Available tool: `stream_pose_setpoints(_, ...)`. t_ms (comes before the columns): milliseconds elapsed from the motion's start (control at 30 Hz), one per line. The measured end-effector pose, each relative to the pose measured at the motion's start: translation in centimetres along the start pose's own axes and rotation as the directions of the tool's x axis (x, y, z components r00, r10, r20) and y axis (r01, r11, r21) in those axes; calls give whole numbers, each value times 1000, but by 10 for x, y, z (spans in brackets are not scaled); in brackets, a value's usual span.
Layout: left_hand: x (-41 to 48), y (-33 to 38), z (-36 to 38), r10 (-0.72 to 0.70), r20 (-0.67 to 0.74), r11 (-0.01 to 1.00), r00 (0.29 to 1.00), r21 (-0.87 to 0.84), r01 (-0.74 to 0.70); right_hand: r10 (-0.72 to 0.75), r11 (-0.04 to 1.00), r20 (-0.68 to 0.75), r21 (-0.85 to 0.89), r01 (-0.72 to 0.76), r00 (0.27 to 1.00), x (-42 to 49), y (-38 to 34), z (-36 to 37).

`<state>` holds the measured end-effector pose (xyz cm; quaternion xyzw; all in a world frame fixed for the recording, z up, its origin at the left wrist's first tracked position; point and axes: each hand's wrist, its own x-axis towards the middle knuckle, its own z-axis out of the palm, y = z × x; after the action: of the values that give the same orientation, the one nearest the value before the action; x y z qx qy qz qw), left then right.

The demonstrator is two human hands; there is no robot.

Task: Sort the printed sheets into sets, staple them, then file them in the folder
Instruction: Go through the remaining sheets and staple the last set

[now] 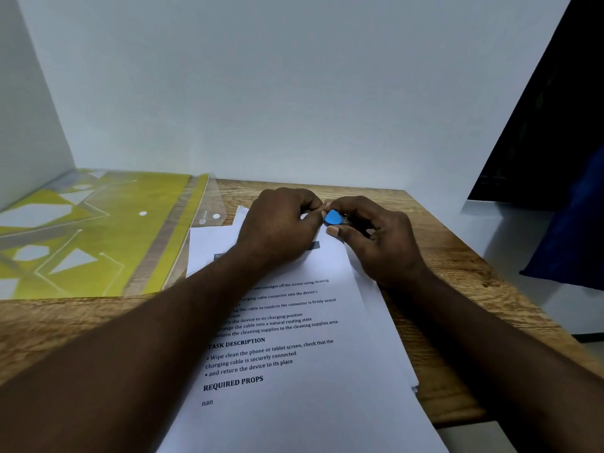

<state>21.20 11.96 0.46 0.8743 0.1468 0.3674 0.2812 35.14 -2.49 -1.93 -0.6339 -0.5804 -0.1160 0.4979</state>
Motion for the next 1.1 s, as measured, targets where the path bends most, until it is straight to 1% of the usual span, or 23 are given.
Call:
stream_pose_setpoints(167, -2, 3, 3, -16, -24, 1000, 1000, -13, 16, 4, 999, -4, 43, -4, 1000, -1, -3, 0)
stream_pose_setpoints(267, 1, -2, -1, -44, -44, 999, 998, -17, 43, -11, 997, 54, 77, 7, 999, -2, -9, 5)
stream_pose_setpoints(333, 3, -5, -3, -46, -34, 999, 998, -28, 45, 8, 995, 55, 95, -13, 998, -1, -9, 5)
stream_pose_setpoints(367, 3, -6, -4, -48, -33, 999, 998, -25, 47, 31, 991, 50, 130, -37, 998, -1, -9, 4)
stream_pose_setpoints(433, 3, -8, -4, -68, -54, 997, 996, -37, 66, 90, 962, 57, 253, -102, 994, -1, -9, 3)
stream_pose_setpoints(500, 3, -10, -2, -100, -78, 992, 992, -88, 93, 168, 905, 69, 384, -182, 983, 0, -11, 3)
stream_pose_setpoints(567, 4, -13, 0, -123, -81, 986, 989, -120, 113, 239, 853, 73, 460, -246, 968, 2, -12, 1)
stream_pose_setpoints(767, 3, -13, -2, -157, -24, 960, 987, -240, 147, 333, 786, 58, 535, -311, 941, 4, -6, -5)
stream_pose_setpoints(900, 3, -8, -4, -168, -8, 950, 986, -269, 160, 380, 746, 48, 573, -337, 924, 5, -8, -6)
stream_pose_setpoints(1000, 3, -6, -5, -182, 17, 946, 983, -268, 180, 408, 718, 75, 590, -371, 910, 6, -9, -7)
stream_pose_setpoints(1100, 2, -7, -5, -189, 35, 941, 981, -278, 192, 406, 686, 140, 606, -402, 903, 5, -12, -7)
